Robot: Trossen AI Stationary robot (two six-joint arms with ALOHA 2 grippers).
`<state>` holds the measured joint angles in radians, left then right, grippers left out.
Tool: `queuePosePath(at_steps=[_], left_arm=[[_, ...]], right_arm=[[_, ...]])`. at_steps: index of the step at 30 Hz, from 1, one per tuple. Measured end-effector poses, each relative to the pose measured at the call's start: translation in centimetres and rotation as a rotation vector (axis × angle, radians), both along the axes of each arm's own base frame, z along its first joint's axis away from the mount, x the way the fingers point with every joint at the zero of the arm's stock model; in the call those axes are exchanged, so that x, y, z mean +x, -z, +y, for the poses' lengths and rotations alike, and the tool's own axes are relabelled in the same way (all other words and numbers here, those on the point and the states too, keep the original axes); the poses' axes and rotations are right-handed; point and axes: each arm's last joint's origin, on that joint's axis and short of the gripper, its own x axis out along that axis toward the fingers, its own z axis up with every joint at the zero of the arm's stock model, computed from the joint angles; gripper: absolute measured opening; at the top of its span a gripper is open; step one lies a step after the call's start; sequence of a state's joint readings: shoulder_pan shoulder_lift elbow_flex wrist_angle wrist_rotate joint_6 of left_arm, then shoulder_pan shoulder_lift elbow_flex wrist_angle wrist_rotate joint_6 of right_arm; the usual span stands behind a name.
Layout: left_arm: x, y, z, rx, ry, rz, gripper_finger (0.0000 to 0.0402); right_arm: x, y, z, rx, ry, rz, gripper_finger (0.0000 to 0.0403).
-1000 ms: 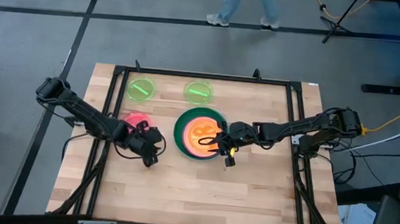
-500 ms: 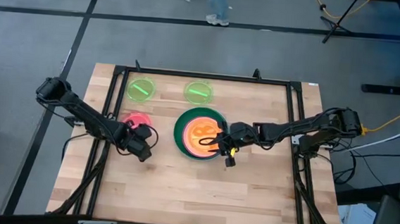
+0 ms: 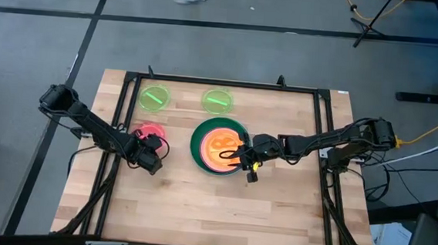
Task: Stack plastic plates
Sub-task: Stack the light pink plate on top of the orange plate
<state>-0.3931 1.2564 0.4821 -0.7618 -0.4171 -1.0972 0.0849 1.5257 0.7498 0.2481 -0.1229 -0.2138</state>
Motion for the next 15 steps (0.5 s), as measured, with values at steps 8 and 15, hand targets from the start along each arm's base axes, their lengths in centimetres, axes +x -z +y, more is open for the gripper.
queuePosePath(at_steps=[8, 15], left_arm=[[-0.07, 0.14, 0.01, 0.0, 0.029, 0.013, 0.0101], [-0.04, 0.14, 0.01, 0.007, 0.055, 0.019, 0.0018]], right_arm=[[-0.01, 0.02, -0.01, -0.002, 0.001, 0.002, 0.011], [-0.02, 0.03, -0.01, -0.002, 0.001, 0.003, 0.011]])
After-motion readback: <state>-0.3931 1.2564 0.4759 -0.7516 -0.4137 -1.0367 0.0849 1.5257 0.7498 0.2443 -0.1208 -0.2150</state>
